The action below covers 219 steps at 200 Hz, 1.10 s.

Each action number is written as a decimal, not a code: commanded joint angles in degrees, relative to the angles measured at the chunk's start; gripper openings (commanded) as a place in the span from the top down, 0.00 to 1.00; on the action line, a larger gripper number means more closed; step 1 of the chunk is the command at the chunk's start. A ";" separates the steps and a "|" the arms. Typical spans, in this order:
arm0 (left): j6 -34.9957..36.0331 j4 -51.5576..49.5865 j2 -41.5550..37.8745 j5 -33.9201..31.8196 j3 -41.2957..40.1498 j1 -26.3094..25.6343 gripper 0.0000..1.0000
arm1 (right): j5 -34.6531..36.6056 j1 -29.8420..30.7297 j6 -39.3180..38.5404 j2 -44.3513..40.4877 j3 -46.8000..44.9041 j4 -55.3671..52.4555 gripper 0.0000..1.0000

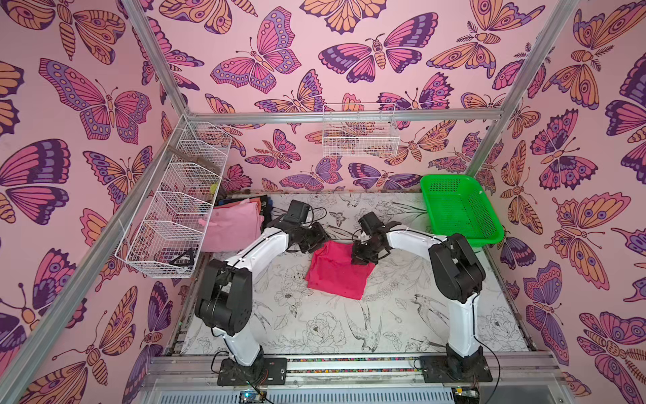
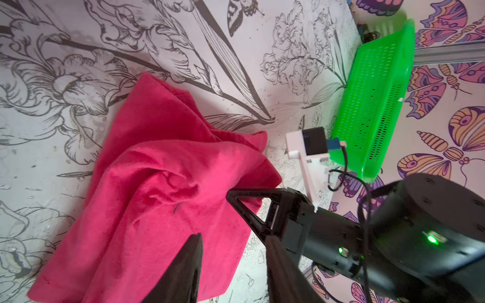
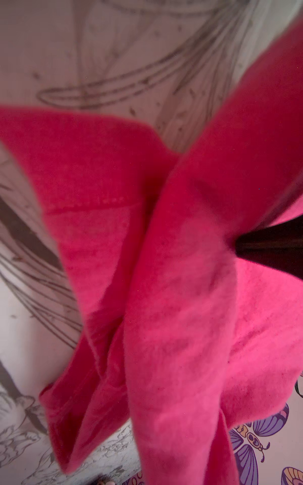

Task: Fold and stack t-shirts
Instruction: Fold the T-shirt.

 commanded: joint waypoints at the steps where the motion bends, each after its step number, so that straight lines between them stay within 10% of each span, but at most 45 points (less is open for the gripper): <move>1: 0.10 0.61 -1.31 1.18 -0.36 0.17 0.55 | -0.10 -0.78 -1.25 1.87 1.83 0.48 1.00; 128: -0.08 2.99 13.71 -0.18 3.03 -4.49 0.90 | -1.05 -1.99 -1.08 3.71 0.93 2.00 1.00; 219: 2.59 2.90 17.05 0.79 4.16 1.66 0.98 | -1.42 -3.19 -1.22 2.60 -2.90 3.72 1.00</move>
